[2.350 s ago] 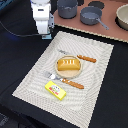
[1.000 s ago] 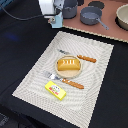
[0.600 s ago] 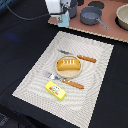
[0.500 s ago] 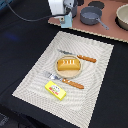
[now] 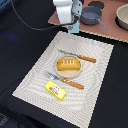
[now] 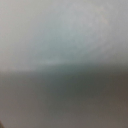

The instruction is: Place the bread, butter, and milk from the table onto the serving area.

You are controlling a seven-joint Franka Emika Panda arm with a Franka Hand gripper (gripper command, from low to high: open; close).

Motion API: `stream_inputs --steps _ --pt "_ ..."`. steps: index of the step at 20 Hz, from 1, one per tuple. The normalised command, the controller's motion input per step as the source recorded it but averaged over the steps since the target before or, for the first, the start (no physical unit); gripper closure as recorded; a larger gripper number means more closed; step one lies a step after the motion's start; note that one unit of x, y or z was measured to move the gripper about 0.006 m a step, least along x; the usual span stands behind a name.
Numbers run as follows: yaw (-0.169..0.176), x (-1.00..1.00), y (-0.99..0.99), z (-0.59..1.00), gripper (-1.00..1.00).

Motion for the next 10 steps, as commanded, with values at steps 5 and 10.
stream_inputs --steps 5,10 --pt "-0.001 0.75 0.00 -0.16 1.00" --pt "-0.013 0.58 0.01 -0.21 1.00"
